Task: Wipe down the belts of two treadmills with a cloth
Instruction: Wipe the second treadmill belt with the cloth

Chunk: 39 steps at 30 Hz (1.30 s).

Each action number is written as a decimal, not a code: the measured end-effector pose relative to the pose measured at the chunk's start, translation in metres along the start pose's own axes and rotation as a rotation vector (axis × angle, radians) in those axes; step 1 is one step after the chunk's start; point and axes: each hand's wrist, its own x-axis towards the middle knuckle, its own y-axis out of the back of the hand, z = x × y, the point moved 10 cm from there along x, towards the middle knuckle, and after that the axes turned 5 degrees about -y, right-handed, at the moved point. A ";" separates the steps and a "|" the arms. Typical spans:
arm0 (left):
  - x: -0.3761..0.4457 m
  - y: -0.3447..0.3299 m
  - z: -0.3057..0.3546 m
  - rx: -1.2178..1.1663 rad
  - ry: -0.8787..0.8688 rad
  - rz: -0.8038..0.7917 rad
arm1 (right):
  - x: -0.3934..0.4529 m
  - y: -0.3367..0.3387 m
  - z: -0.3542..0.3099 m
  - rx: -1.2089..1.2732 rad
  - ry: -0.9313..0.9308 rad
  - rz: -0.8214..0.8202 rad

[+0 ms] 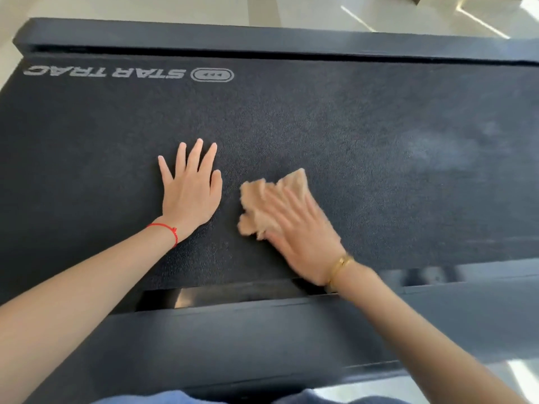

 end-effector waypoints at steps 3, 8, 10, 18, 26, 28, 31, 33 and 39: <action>-0.001 0.001 0.000 0.003 -0.008 0.004 | -0.037 -0.008 -0.039 0.105 0.025 -0.060; -0.001 -0.001 -0.001 0.009 -0.015 -0.003 | -0.024 0.005 0.015 0.024 0.023 -0.021; -0.001 -0.002 -0.001 0.014 -0.014 -0.007 | -0.007 0.015 0.071 -0.019 -0.114 0.029; 0.001 -0.001 0.004 0.026 -0.044 -0.015 | 0.011 0.017 0.105 0.003 -0.440 0.036; 0.029 -0.005 0.053 -0.063 -0.186 -0.052 | -0.041 0.001 -0.007 0.076 -0.117 -0.044; 0.037 -0.007 0.065 -0.075 -0.202 -0.060 | -0.038 0.001 0.014 0.087 -0.128 -0.060; 0.049 -0.011 0.077 -0.087 -0.200 -0.060 | -0.025 0.008 0.079 0.044 -0.237 -0.027; 0.057 -0.013 0.084 -0.084 -0.202 -0.059 | -0.019 0.018 0.135 0.043 -0.405 -0.006; 0.082 -0.019 0.094 -0.084 -0.144 -0.029 | -0.013 0.026 0.106 -0.008 -0.279 0.030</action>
